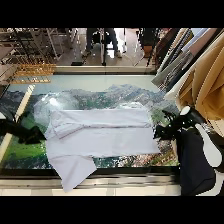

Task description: Fold the clothes and pants, and hang the long-sleeved shirts on hangers.

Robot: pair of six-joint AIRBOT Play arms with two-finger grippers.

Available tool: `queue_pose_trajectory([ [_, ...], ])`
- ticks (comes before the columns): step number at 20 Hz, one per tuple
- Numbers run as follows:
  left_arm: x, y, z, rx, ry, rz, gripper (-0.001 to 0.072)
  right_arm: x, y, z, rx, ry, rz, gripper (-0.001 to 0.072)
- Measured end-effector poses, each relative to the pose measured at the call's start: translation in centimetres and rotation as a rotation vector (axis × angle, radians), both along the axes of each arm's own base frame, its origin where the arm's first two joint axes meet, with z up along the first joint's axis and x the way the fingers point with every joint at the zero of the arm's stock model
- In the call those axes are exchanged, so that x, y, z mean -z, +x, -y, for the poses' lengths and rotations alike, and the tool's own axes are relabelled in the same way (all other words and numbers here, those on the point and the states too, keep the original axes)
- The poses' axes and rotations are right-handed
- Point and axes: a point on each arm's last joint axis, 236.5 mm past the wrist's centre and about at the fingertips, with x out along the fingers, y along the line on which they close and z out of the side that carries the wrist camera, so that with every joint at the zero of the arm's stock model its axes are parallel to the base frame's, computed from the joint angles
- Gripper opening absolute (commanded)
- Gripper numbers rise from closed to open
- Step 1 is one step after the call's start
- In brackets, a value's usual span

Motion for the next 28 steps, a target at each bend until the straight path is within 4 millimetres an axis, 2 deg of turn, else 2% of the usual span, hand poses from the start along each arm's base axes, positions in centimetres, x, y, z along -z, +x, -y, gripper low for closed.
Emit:
queue_pose_trajectory([
  [2,0.7,-2.9,1.8,-0.024,-0.028,-0.016,0.0496,0.1,-2.0,-0.6,0.019,0.075,-0.039,0.0463],
  [5,1.9,-6.4,3.7,-0.053,-0.035,-0.018,0.0508,0.4,-4.2,-1.1,0.019,0.139,-0.081,0.0463],
  [7,2.4,-7.8,4.6,-0.06,-0.035,-0.006,0.0508,0.6,-5.3,-1.5,0.005,0.169,-0.098,0.0459],
  [12,3.5,-9.2,5.3,-0.064,-0.023,0.008,0.0508,1.1,-7.6,-2.4,-0.026,0.221,-0.135,0.0451],
  [13,3.6,-9.3,5.4,-0.061,-0.024,0.008,0.0507,1.2,-7.9,-2.5,-0.034,0.226,-0.137,0.0399],
  [14,3.6,-9.5,5.5,-0.054,-0.025,0.009,0.0507,1.3,-8.1,-2.5,-0.04,0.224,-0.141,0.0377],
  [17,3.6,-10.3,5.7,-0.028,-0.031,-0.005,0.0505,1.4,-8.7,-2.5,-0.056,0.228,-0.154,0.0339],
  [23,4.2,-11.2,5.6,-0.01,-0.02,-0.023,0.0494,1.5,-8.9,-2.5,-0.061,0.229,-0.157,0.0334],
  [25,4.4,-11.3,6.0,-0.026,-0.031,-0.025,0.0491,1.6,-8.9,-2.5,-0.06,0.229,-0.156,0.0257],
  [26,4.6,-11.3,6.2,-0.035,-0.036,-0.025,0.041,1.6,-8.9,-2.4,-0.06,0.224,-0.154,0.0212],
  [28,5.2,-11.2,6.2,-0.058,-0.029,-0.017,0.0088,1.8,-8.8,-2.2,-0.06,0.214,-0.149,0.0058],
])
